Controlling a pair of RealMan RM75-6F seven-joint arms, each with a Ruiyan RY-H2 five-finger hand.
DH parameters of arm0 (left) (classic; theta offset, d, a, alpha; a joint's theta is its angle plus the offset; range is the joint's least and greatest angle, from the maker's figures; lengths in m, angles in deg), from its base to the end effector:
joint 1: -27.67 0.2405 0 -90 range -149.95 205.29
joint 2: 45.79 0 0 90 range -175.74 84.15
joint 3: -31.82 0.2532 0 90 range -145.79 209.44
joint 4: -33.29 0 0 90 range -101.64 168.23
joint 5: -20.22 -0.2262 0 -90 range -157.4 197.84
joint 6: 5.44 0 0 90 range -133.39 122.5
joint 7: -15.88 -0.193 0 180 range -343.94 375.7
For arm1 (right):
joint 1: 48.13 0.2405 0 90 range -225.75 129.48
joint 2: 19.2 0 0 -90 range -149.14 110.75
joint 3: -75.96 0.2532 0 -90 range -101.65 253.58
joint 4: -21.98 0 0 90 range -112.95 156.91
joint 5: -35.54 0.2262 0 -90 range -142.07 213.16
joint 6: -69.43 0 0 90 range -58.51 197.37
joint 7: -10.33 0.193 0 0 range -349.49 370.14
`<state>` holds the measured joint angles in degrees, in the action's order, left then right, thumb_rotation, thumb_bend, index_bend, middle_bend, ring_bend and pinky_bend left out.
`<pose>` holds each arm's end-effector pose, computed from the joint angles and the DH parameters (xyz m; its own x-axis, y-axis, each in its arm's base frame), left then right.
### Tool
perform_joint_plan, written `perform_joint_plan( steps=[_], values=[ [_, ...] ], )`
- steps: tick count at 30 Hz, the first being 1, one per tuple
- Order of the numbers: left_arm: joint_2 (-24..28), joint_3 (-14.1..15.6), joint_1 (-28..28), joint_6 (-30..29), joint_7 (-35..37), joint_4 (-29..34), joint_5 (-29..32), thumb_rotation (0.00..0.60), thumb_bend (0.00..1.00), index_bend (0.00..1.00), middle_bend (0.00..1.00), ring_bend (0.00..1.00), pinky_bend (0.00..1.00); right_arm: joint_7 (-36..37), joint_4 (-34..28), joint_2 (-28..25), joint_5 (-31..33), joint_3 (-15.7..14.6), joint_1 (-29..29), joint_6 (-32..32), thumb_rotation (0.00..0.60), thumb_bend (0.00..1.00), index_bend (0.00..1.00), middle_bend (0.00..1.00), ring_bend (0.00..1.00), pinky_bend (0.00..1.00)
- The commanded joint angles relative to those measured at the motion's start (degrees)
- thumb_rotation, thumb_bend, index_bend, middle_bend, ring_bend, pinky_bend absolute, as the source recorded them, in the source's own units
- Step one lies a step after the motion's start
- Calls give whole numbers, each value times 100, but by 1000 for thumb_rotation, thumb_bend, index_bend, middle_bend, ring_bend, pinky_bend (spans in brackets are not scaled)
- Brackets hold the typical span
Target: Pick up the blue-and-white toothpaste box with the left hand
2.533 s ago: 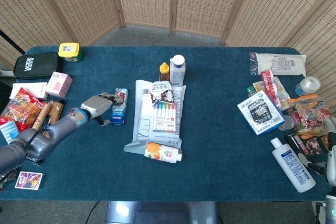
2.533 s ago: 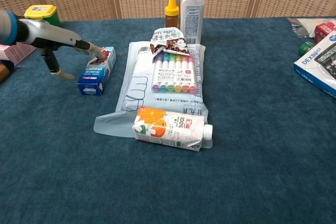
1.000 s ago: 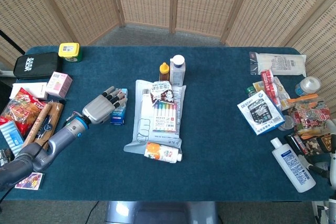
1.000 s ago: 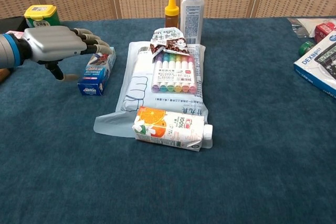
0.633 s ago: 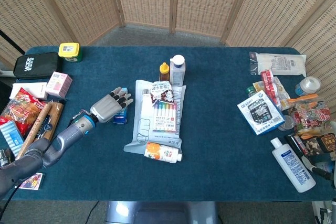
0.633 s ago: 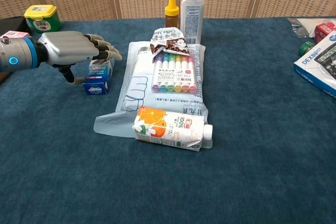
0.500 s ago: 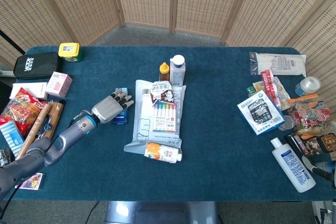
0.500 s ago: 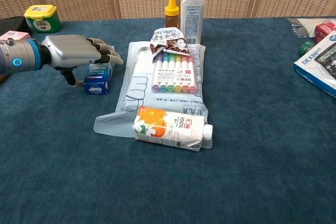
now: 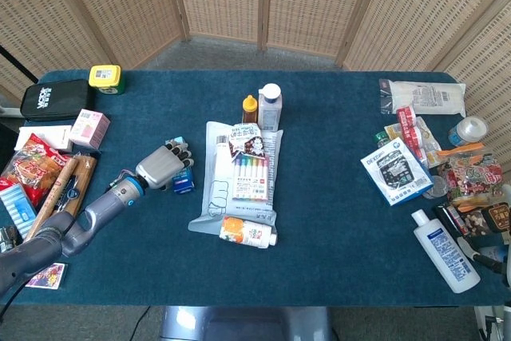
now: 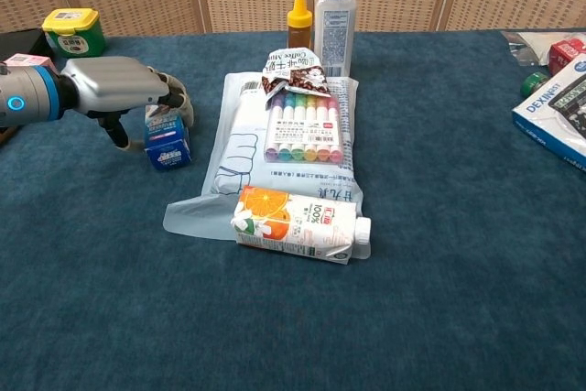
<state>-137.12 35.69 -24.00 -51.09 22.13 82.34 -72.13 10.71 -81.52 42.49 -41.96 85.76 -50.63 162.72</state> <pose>-0.2037 0.4494 -0.0558 0.8216 0.1491 0.5503 0.5029 -0.6440 -0.5764 -0.3109 -0.2093 0.1943 0.2590 0.2110 0.9425 -0.9530 0.2148 0.2138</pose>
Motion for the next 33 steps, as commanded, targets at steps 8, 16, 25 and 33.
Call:
perform_joint_plan(
  steps=[8,16,25,33],
  values=[
    [461,-365,364,-789,555,339,326,600,368,804,799,855,807,92,64,44,-21,9,46,-83,600,2,0,0,0,0],
    [1752,-870,764,-1741,830,1948,638,600,364,799,794,852,803,234,211,145,-95,-9,127,-208,600,2,0,0,0,0],
    [3011,-1361,1292,-2619,950,3499,924,600,358,788,790,846,791,467,434,259,-179,-31,218,-347,600,2,0,0,0,0],
    [3311,-1631,1512,-3007,1127,3928,961,600,358,786,784,843,786,569,552,318,-185,-30,272,-426,600,2,0,0,0,0]
  ],
)
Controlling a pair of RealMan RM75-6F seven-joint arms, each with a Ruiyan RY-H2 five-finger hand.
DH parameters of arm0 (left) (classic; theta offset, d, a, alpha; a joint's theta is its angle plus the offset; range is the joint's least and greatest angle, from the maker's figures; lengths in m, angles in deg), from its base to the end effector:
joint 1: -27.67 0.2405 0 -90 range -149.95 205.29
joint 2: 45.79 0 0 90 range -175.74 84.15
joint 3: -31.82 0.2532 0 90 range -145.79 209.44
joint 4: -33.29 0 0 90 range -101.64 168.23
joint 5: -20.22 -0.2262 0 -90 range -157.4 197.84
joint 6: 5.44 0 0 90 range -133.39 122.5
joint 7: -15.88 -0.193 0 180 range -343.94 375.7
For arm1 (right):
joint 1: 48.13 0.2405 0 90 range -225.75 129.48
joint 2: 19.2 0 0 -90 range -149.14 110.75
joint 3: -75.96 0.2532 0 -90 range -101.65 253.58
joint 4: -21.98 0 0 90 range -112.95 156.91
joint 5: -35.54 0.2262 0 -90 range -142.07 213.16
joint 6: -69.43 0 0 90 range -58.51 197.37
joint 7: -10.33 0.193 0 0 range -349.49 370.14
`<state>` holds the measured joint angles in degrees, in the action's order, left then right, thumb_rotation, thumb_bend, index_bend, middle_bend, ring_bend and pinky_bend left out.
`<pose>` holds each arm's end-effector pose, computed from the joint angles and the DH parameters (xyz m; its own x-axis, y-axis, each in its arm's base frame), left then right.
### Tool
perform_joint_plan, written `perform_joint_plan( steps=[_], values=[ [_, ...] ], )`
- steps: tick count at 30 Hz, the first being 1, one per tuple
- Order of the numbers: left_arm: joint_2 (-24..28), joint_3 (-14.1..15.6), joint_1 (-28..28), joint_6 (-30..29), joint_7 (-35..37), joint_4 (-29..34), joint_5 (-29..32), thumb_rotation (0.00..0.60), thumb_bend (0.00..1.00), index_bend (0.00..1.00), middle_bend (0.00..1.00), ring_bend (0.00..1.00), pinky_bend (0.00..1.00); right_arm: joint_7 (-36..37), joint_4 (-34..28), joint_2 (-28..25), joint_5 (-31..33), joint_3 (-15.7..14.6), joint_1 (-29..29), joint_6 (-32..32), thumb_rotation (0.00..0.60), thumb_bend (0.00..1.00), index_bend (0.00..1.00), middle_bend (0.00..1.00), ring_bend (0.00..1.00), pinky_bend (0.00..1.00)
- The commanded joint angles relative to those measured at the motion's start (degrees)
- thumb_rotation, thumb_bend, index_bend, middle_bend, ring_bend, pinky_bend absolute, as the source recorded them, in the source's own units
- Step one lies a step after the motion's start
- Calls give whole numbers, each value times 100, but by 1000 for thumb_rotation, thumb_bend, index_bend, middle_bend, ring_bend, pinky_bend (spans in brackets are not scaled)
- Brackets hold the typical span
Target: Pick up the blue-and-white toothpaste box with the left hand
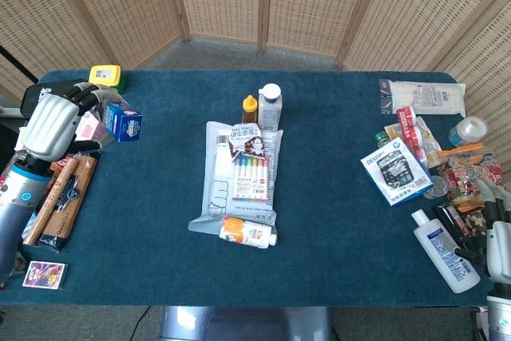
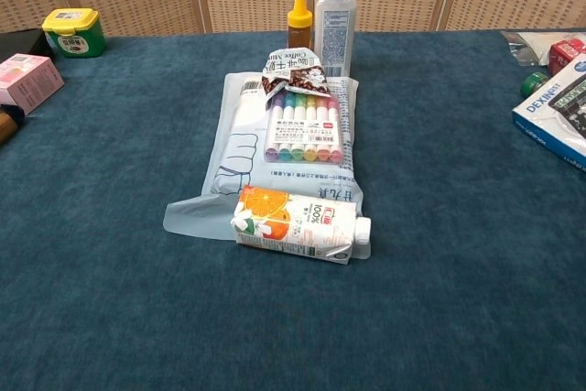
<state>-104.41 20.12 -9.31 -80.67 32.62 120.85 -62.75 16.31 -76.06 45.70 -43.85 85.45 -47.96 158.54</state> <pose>-0.1498 0.4094 0.1932 0.2190 -0.1494 0.9642 0.8455 -0.4641 -0.2639 -0.3152 -0.2263 0.1704 0.1847 0.1644 0.9689 -0.9768 0.1397 0.1625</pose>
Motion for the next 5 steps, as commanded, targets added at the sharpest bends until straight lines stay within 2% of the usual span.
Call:
perform_joint_plan(
  steps=[1,5],
  values=[
    [41,-93,45,-55,96,90,20,600,358,786,782,842,785,16,10,-6,6,2,6,-9,600,1,0,0,0,0],
    [12,-141,29,-24,88,108,-9,600,358,781,777,839,782,45,27,-18,32,4,0,-17,600,2,0,0,0,0]
  ],
)
